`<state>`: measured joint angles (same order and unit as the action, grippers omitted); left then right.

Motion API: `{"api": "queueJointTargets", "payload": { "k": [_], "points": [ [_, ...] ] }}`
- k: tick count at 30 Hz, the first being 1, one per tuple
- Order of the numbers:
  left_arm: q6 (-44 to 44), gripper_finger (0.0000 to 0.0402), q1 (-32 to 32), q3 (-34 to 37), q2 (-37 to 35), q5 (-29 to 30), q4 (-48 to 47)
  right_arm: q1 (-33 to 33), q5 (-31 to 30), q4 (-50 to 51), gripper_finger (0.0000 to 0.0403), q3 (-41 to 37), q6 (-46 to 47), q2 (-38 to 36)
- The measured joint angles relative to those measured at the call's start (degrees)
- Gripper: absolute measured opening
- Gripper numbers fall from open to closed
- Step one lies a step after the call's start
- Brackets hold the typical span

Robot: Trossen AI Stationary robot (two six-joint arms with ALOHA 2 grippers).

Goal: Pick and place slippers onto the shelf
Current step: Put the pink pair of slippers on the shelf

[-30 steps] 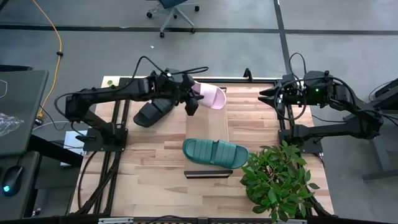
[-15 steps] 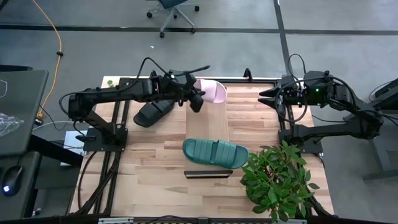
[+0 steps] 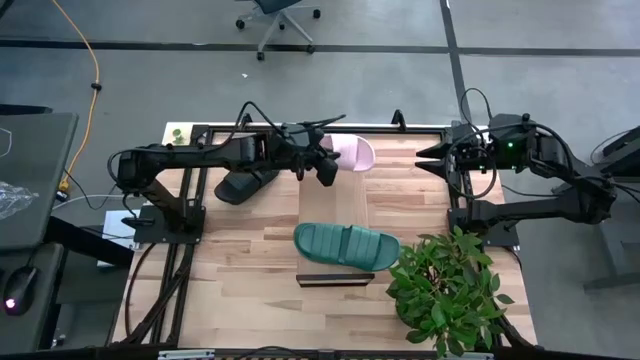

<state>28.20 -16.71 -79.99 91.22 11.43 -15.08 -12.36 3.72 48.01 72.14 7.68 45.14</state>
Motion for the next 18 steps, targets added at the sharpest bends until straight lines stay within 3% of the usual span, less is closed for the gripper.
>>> {"api": "queueJointTargets", "payload": {
  "k": [18],
  "points": [
    [3.52, 0.0, 0.11, 0.0, 0.74, 0.65, 2.22, 0.02, 0.23, 0.9, 0.0123, -0.07, -1.27, -1.0]
  ]
}}
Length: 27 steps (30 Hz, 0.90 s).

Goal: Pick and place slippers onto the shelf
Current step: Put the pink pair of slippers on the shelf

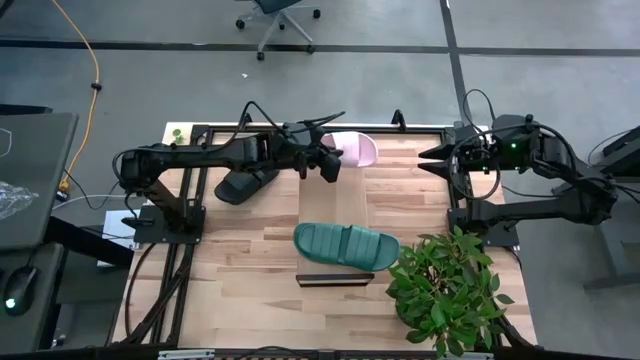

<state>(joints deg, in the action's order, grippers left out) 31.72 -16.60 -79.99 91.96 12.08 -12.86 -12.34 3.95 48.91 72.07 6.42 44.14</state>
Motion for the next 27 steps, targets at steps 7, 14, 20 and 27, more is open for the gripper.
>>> {"api": "queueJointTargets", "payload": {
  "k": [7, 14, 20, 27],
  "points": [
    [0.09, 0.0, 1.27, 0.0, 0.0, 0.63, -0.07, -0.02, 0.0, 0.02, 0.0123, 0.0, -0.46, 0.0],
    [0.12, 0.0, 1.27, 0.0, 1.25, 0.47, -0.1, 0.0, 0.0, 0.11, 0.0123, 0.0, -0.48, 0.02],
    [0.4, 0.0, 1.25, 0.02, 3.63, -0.98, 2.04, -0.02, 0.1, 0.18, 0.0123, 0.02, -0.42, 0.0],
    [0.49, 0.0, 1.25, 0.02, 3.8, -1.11, 2.88, -0.02, 0.61, 0.19, 0.0123, 0.02, -0.25, 0.0]
  ]
}}
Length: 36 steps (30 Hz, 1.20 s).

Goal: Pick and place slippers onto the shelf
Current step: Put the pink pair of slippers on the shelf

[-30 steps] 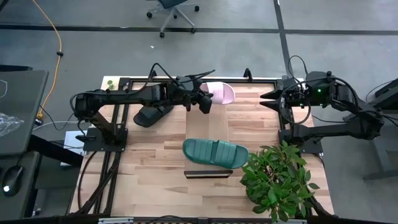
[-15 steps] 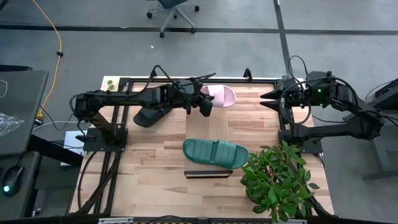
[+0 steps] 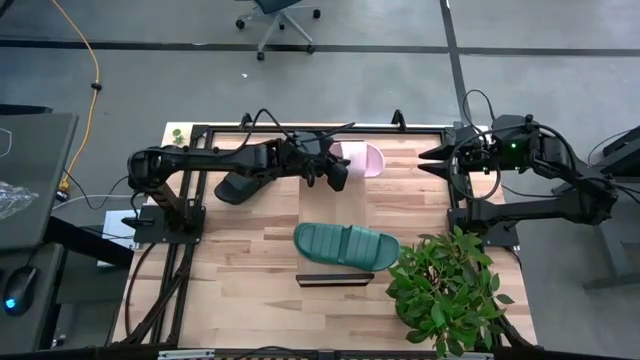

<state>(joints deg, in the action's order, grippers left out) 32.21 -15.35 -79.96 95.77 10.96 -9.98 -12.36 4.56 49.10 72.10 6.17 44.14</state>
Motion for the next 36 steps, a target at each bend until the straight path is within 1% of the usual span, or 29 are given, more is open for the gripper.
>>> {"api": "queueJointTargets", "payload": {
  "k": [18, 25, 36],
  "points": [
    [-0.42, 0.0, -1.08, 0.0, 0.57, 0.38, -1.39, 0.02, 0.0, 0.02, 0.0123, 0.04, -0.22, -0.01],
    [-0.39, 0.0, -1.52, -0.02, 1.2, -1.06, -1.76, 0.02, -0.02, 0.37, 0.0123, 0.04, -0.28, -0.02],
    [-0.39, 0.0005, -1.55, -0.02, 1.18, -1.07, -1.43, 0.02, -0.02, 1.31, 0.0123, 0.04, -0.67, -0.02]
  ]
}}
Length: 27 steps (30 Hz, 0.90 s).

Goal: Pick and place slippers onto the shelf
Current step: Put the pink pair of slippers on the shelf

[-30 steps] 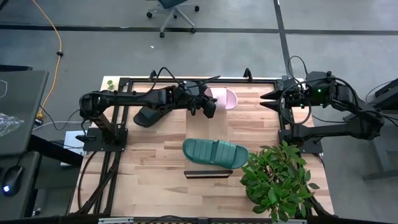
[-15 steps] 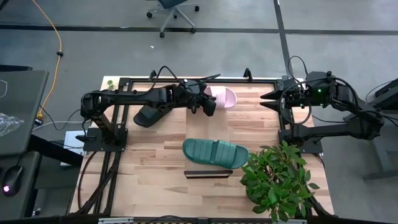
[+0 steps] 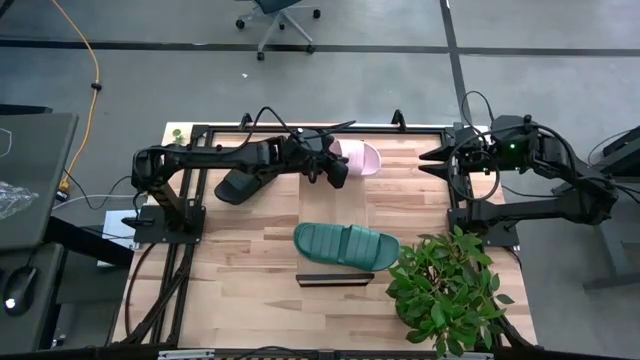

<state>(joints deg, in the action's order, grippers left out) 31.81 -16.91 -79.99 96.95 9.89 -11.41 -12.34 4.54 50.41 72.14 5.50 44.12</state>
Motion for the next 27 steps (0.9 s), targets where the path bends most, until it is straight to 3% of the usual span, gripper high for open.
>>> {"api": "queueJointTargets", "payload": {
  "k": [7, 17, 27],
  "points": [
    [-0.02, 0.0035, 0.0, 0.0, 0.0, 0.02, -0.21, -0.02, 0.0, 0.0, 0.0123, 0.0, 0.01, 0.0],
    [0.0, 0.0038, -0.95, 0.0, 0.0, -0.37, -0.16, -0.01, 0.0, 0.2, 0.0123, 0.0, 0.0, 0.0],
    [-0.01, 0.0073, -2.67, 0.0, 0.0, -2.11, 1.56, 0.01, -0.01, 0.85, 0.0123, 0.0, 0.28, -0.07]
  ]
}}
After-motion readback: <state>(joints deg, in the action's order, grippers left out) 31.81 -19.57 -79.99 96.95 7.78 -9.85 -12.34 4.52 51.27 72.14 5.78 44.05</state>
